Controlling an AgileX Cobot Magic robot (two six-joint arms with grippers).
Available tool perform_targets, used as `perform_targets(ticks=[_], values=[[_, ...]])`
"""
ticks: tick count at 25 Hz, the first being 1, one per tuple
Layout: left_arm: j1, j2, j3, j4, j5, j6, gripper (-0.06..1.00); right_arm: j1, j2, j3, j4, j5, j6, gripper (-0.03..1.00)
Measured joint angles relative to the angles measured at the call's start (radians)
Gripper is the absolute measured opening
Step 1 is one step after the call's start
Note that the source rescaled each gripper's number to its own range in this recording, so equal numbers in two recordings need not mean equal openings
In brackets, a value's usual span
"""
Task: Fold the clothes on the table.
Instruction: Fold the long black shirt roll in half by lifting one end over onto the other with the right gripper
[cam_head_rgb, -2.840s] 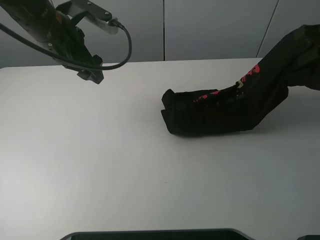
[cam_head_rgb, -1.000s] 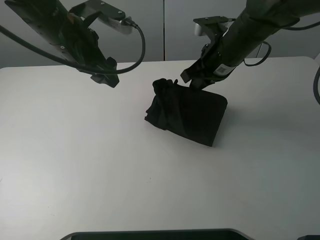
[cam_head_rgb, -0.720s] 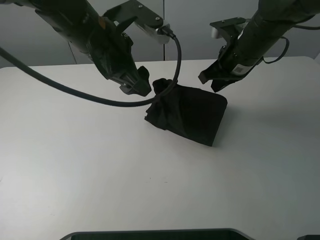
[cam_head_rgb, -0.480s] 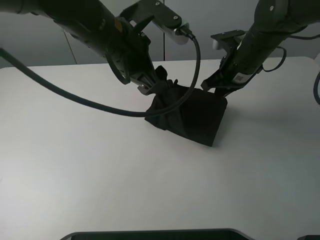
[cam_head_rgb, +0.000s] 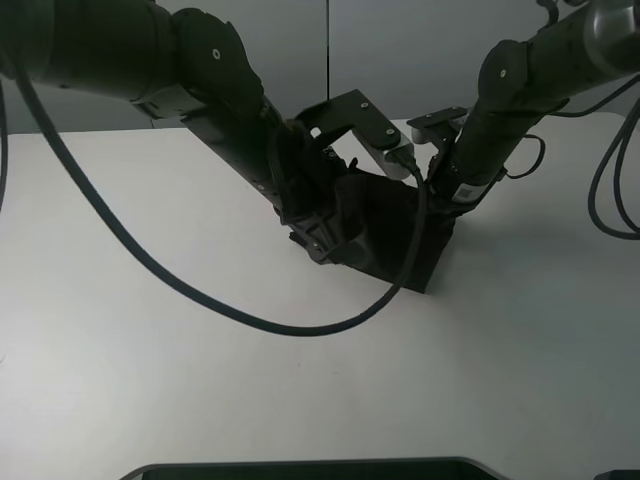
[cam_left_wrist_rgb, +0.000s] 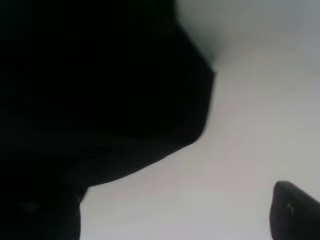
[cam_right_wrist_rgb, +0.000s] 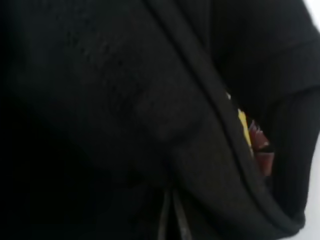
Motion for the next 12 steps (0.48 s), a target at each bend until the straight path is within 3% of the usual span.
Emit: perform_targets(ticks=[2,5,7,12], values=[[-0.019,0.0,0.0,-0.028,0.019,0.033,0.82,0.0,0.0,0.0,0.002,0.0,-0.002,0.0],[-0.034,0.016,0.0,-0.048,0.04,0.054,0.53,0.0,0.0,0.0,0.002,0.0,-0.006,0.0],[-0.034,0.038,0.0,-0.052,0.041,0.066,0.42,0.0,0.0,0.0,0.002,0.0,-0.006,0.0],[-0.034,0.098,0.0,-0.087,0.032,0.142,0.38,0.0,0.0,0.0,0.002,-0.001,-0.006,0.0]])
